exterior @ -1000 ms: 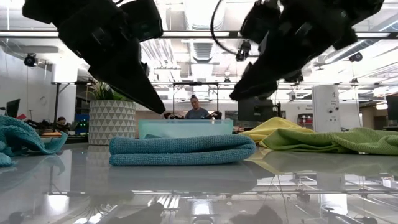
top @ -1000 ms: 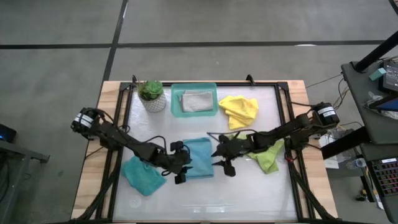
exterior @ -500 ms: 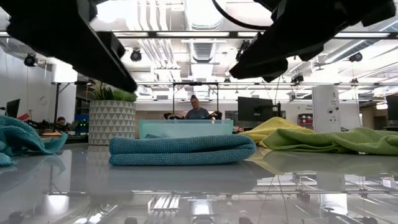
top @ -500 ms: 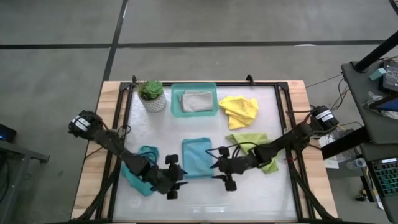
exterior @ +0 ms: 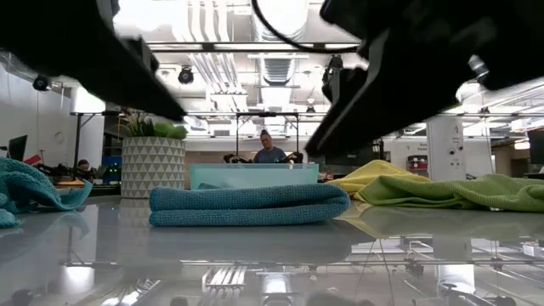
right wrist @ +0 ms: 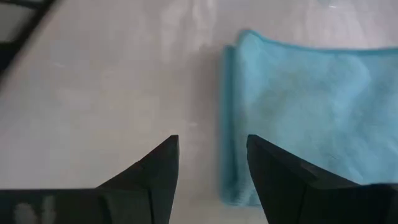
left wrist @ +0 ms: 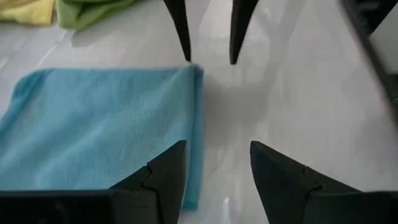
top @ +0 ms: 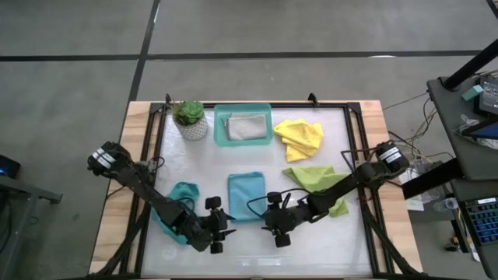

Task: Fold microfiber towels
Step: Fold the blue microfiber cloth

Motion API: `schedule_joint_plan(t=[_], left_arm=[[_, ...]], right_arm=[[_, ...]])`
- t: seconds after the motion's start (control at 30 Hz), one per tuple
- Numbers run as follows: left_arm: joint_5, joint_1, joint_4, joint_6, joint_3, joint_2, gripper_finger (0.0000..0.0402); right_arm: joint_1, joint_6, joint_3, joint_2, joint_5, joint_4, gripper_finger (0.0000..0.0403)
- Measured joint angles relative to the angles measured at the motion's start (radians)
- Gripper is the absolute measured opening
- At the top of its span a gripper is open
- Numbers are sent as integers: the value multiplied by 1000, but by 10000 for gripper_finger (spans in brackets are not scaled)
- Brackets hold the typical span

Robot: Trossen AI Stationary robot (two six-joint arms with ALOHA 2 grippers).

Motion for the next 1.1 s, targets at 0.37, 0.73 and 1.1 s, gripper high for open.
schedule_joint_plan(t=[0.37, 0.73, 1.1], left_arm=[[-61, 6, 23, -2, 2, 157, 162], [-60, 22, 24, -52, 2, 201, 162], [-23, 24, 29, -129, 4, 212, 162]], right_arm=[[0, -49, 0, 14, 76, -55, 174], [-9, -76, -3, 116, 75, 31, 173], [-33, -122, -2, 117, 52, 32, 122]])
